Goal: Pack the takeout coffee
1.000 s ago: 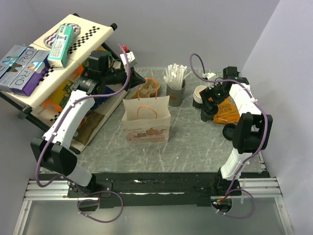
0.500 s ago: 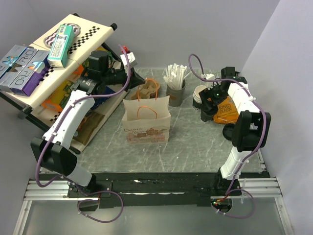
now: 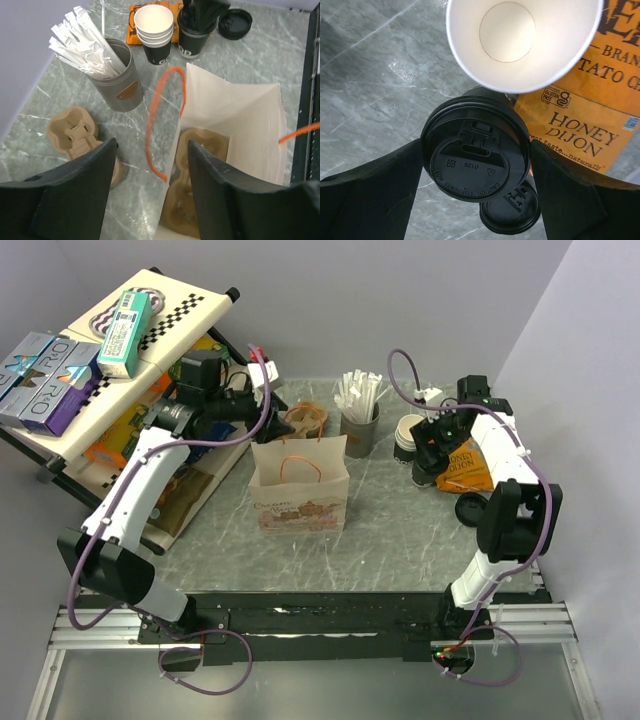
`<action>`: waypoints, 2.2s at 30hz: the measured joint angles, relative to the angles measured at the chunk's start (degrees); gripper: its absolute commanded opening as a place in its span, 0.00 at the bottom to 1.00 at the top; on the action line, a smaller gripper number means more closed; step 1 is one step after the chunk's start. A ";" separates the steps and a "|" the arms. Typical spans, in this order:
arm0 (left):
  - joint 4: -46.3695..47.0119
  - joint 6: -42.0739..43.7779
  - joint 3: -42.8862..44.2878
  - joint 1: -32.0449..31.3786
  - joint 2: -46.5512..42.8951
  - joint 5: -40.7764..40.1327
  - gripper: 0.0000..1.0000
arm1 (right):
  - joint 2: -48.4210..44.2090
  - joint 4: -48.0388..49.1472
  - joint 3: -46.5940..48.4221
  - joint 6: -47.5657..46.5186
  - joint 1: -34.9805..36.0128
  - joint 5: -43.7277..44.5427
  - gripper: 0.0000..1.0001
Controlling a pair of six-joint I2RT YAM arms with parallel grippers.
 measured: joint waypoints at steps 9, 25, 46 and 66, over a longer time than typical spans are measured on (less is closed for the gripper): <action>-2.14 3.10 0.00 -0.20 -1.44 -0.50 0.65 | -5.35 -0.59 -0.98 0.09 0.02 -0.70 0.76; 0.61 -0.24 5.51 -4.87 2.84 0.57 0.01 | -21.27 -9.20 1.86 0.31 2.89 -8.70 0.70; 1.14 -3.34 -3.89 -7.76 -11.04 -4.02 0.01 | -24.46 -17.88 31.63 -3.54 31.47 -19.74 0.00; 3.80 -9.18 -10.38 -13.88 -19.19 -6.23 0.01 | -22.80 -15.52 22.97 -10.14 57.86 -2.97 0.00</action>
